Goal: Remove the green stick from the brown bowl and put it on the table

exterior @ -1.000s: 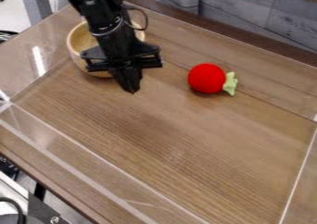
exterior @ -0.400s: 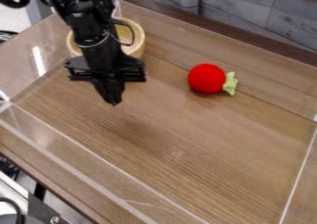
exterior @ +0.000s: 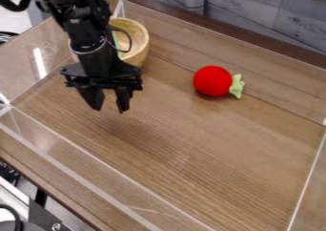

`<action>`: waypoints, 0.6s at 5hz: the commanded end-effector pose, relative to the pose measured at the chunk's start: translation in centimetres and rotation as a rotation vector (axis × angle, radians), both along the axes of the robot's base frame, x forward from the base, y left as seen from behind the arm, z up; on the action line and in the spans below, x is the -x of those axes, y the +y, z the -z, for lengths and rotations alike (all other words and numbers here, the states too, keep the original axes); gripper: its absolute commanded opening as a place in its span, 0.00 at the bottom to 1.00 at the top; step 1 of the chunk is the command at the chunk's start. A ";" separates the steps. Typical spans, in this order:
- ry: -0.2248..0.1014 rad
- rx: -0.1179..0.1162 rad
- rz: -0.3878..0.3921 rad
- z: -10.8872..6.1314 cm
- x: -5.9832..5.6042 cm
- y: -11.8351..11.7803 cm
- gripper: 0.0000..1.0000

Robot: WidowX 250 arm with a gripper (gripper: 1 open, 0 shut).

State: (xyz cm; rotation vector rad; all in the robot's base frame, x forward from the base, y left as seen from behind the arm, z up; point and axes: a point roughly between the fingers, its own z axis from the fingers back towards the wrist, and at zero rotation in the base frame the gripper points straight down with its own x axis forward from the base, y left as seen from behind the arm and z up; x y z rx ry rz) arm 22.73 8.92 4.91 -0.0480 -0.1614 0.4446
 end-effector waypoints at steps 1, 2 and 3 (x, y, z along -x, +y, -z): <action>-0.032 -0.004 0.002 -1.3 -1.2 0.9 1.00; -0.036 0.021 0.028 -1.8 -1.3 0.6 1.00; -0.041 0.039 0.055 -2.1 -1.5 0.3 1.00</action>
